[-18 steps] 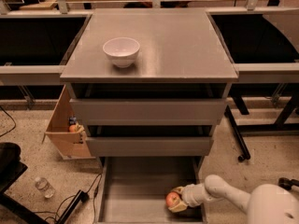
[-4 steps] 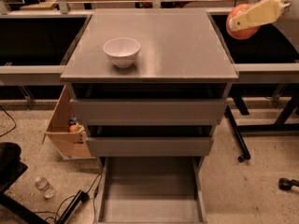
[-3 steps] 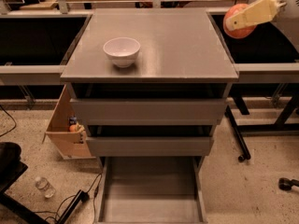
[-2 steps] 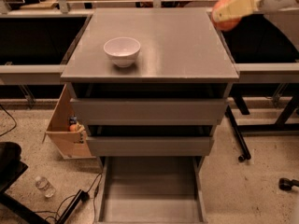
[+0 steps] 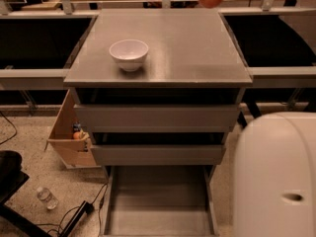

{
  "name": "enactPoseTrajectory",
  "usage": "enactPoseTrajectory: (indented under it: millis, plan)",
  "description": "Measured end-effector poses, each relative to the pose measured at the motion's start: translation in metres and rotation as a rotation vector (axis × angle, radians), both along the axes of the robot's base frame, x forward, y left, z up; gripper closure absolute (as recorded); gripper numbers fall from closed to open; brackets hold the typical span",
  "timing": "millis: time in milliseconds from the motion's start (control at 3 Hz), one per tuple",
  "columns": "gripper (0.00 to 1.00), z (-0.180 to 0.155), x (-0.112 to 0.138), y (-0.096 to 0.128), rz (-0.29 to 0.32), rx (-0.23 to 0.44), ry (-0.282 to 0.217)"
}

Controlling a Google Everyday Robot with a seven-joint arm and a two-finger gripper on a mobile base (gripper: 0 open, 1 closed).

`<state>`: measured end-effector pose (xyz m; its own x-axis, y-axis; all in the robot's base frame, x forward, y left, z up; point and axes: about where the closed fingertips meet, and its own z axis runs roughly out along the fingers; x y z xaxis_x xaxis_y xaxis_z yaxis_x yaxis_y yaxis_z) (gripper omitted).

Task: Pick apple from bottom drawer and place on counter

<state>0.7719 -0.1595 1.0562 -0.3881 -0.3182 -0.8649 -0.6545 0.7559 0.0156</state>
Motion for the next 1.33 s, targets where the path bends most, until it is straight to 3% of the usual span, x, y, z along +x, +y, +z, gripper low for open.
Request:
enactPoseTrajectory:
  millis: [667,1000,1333]
  plan:
    - [1.0,-0.072,0.066,0.035,-0.152,-0.092,0.124]
    - [1.0,-0.106,0.093,0.024,-0.221,-0.113,0.131]
    - [1.0,-0.107,0.096,0.029,-0.226,-0.107,0.129]
